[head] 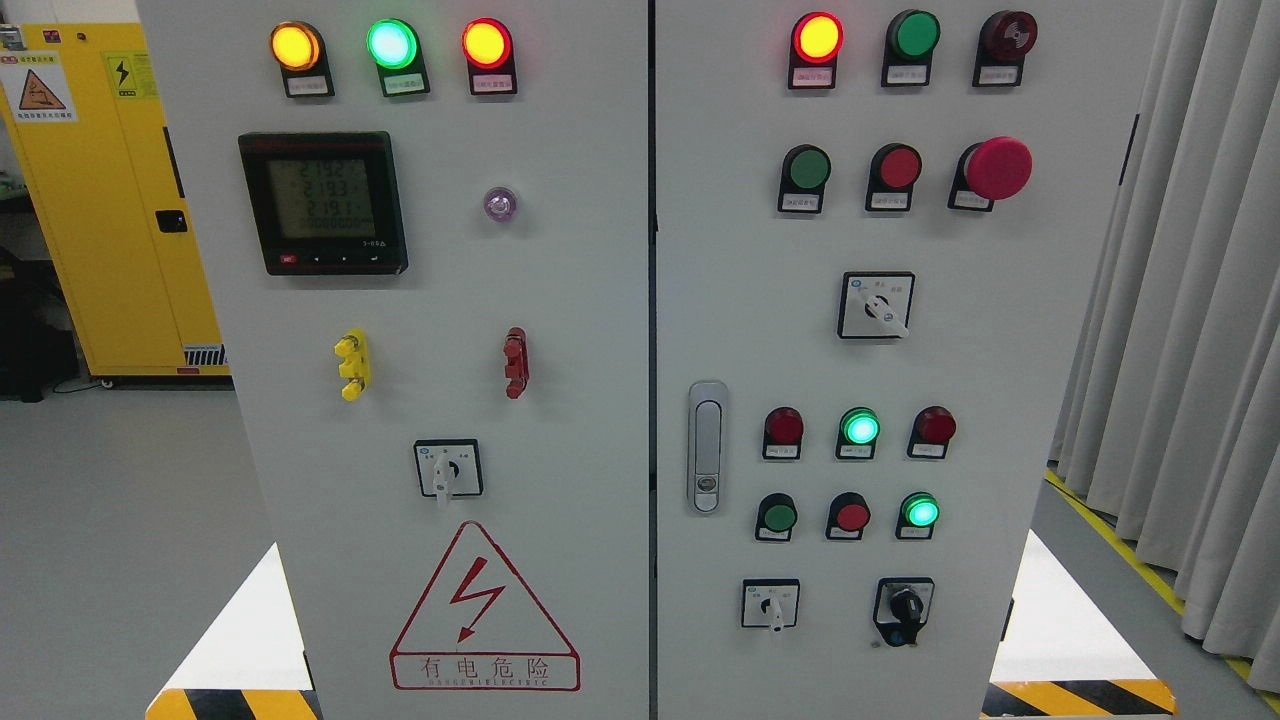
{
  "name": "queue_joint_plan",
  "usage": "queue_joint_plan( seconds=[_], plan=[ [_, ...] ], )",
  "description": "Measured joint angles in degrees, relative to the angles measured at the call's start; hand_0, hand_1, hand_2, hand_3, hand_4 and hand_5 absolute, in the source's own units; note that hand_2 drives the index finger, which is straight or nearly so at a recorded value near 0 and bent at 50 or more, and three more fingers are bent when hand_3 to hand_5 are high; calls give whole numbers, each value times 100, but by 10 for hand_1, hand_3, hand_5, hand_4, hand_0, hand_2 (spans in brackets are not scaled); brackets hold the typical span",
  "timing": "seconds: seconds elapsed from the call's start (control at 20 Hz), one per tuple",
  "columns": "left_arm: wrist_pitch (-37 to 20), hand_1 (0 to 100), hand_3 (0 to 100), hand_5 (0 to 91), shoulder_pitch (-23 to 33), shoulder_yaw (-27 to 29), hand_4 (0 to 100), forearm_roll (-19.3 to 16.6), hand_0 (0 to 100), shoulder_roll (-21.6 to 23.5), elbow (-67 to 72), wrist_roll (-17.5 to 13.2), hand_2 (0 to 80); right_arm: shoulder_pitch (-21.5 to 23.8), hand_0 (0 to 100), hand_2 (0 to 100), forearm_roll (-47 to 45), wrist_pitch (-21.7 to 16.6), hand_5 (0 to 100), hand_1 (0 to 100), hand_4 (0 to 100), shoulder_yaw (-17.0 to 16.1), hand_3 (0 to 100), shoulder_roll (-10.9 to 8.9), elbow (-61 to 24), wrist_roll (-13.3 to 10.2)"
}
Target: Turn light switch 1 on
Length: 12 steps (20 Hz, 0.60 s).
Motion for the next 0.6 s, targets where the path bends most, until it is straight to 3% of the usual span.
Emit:
queue_joint_plan(
  seconds=[0.35,0.6],
  plan=[
    [11,19,0,0,47,-4,0,-2,18,-11,-28,12,0,-1,0,40,0,0,0,500,0,0,0,0,0,0],
    [4,90,0,0,256,11,0,12,38,-16,-289,391,0,-1,0,40,0,0,0,500,0,0,0,0,0,0]
  ],
)
